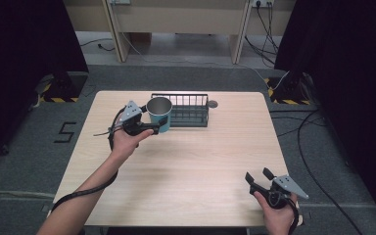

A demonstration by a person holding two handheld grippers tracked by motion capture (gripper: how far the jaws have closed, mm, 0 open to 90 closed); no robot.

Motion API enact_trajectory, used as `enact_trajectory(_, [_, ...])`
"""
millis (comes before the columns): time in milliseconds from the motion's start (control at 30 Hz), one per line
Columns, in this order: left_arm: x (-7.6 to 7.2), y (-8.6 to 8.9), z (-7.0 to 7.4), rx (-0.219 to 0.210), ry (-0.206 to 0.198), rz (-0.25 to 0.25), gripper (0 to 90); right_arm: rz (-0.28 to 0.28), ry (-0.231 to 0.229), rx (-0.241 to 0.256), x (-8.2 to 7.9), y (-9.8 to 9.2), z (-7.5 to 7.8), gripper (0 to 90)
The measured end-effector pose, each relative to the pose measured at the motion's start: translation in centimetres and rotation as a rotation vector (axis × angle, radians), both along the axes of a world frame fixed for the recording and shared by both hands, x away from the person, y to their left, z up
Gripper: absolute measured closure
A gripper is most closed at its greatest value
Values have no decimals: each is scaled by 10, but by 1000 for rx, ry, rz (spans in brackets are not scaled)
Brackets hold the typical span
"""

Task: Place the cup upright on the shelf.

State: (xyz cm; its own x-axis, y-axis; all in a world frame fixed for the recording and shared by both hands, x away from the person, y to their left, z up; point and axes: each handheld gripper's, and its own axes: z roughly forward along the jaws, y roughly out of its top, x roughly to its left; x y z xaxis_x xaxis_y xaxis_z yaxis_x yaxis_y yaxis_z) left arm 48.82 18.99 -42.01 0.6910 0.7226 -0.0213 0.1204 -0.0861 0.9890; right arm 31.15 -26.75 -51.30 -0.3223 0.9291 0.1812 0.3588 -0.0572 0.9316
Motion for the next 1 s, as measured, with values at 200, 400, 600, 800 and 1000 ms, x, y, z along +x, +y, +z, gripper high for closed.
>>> enact_trajectory(200, [9, -5, 4, -3, -6, 14, 140, 0, 0, 4, 0, 0, 0, 238])
enact_trajectory(400, [16, -10, 7, -2, -9, 19, 139, 2, 1, 4, 0, 0, 0, 237])
enact_trajectory(600, [26, -16, 13, -8, -14, 29, 139, 4, 1, 6, 0, 0, 0, 237])
enact_trajectory(800, [36, -21, 18, -24, -16, 44, 140, 5, 0, 6, 0, -1, 0, 236])
enact_trajectory(1000, [47, -26, 23, -27, -17, 58, 139, 4, 1, 7, 0, 0, 0, 236])
